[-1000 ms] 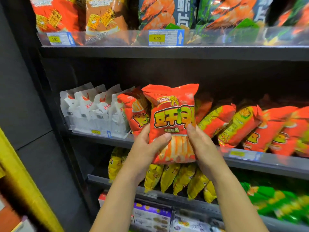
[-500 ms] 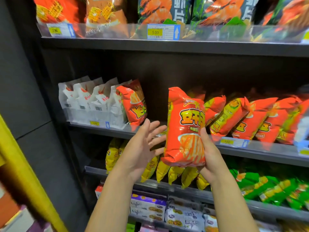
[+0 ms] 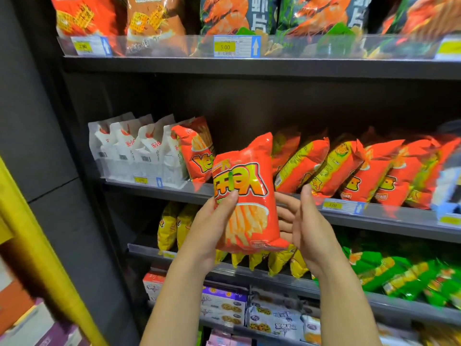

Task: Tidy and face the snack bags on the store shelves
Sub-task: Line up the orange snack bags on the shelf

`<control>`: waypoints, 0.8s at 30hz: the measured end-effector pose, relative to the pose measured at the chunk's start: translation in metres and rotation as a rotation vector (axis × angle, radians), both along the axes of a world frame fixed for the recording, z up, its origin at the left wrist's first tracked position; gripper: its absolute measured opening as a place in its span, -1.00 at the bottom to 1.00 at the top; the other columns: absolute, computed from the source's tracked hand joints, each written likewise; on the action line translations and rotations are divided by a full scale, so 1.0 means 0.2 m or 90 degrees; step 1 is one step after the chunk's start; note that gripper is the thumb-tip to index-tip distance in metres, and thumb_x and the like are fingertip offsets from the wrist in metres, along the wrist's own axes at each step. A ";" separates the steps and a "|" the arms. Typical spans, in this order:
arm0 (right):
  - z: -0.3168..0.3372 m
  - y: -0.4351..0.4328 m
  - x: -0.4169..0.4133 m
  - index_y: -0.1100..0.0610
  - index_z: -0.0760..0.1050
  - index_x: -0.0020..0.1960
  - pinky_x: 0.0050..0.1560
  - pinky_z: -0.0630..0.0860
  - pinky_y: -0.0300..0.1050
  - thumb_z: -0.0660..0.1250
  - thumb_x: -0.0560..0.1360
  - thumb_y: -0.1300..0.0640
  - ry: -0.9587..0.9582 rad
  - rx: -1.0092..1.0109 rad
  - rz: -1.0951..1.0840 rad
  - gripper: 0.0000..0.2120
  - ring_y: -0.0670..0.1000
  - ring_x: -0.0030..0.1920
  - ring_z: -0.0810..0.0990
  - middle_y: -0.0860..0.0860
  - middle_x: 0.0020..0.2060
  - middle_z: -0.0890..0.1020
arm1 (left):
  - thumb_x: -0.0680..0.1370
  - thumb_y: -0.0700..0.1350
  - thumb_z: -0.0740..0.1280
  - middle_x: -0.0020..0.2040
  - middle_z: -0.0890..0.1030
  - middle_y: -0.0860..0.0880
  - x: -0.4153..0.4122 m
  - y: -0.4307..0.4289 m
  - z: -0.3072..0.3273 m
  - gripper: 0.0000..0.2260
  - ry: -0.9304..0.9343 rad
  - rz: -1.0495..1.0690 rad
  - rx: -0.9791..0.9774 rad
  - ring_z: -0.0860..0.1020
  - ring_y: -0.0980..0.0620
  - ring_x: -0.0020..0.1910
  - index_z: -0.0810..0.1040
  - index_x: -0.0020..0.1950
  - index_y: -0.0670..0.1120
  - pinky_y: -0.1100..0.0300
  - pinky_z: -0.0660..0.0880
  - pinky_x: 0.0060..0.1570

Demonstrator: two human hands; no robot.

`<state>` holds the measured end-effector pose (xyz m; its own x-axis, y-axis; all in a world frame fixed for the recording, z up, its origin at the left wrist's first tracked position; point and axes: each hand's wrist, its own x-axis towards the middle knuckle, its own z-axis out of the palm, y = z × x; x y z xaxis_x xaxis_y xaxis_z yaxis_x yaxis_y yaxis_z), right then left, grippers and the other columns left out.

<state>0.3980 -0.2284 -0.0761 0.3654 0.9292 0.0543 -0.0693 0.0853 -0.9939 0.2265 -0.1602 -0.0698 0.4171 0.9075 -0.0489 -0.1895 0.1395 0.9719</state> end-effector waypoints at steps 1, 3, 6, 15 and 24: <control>0.00 -0.01 0.00 0.07 0.58 0.36 0.17 0.64 0.18 -0.05 0.49 -0.49 0.023 0.010 -0.001 -0.17 0.13 0.07 0.75 0.10 0.11 0.76 | 0.60 0.18 0.39 0.08 0.78 -0.03 -0.01 0.00 -0.01 -0.68 -0.032 0.000 -0.038 0.76 -0.04 0.05 0.64 0.25 0.04 -0.03 0.64 0.09; -0.01 -0.02 0.00 0.13 0.57 0.33 0.15 0.63 0.19 -0.03 0.49 -0.46 0.051 0.023 -0.002 -0.18 0.18 0.06 0.74 0.14 0.10 0.75 | 0.60 0.15 0.37 0.07 0.78 -0.07 -0.03 -0.01 -0.03 -0.72 -0.082 -0.004 -0.075 0.76 -0.07 0.04 0.67 0.20 0.03 -0.06 0.64 0.13; -0.02 -0.03 -0.03 0.08 0.57 0.32 0.14 0.63 0.13 0.04 0.45 -0.49 0.020 0.024 0.005 -0.20 0.14 0.13 0.73 0.09 0.10 0.76 | 0.57 0.18 0.38 0.10 0.77 -0.06 -0.04 -0.01 -0.05 -0.66 -0.073 -0.002 -0.059 0.76 -0.07 0.07 0.65 0.25 0.05 -0.09 0.63 0.16; -0.04 -0.03 -0.11 -0.11 0.60 0.26 0.12 0.66 0.05 0.50 0.45 -0.26 -0.217 0.053 0.019 -0.55 -0.08 0.07 0.74 -0.12 0.08 0.75 | 0.62 0.02 0.41 0.24 0.72 0.00 -0.08 -0.01 -0.10 -0.63 -0.006 -0.028 0.126 0.68 -0.04 0.25 0.53 0.43 0.07 -0.03 0.63 0.18; -0.10 -0.02 -0.07 -0.05 0.62 0.25 0.31 0.58 0.16 0.65 0.40 0.09 -0.253 0.101 0.021 -0.54 -0.04 0.25 0.66 -0.10 0.18 0.72 | 0.50 -0.29 0.57 0.32 0.64 0.17 -0.22 0.06 -0.16 -0.37 0.107 -0.046 0.346 0.58 0.14 0.36 0.45 0.47 0.11 0.16 0.52 0.35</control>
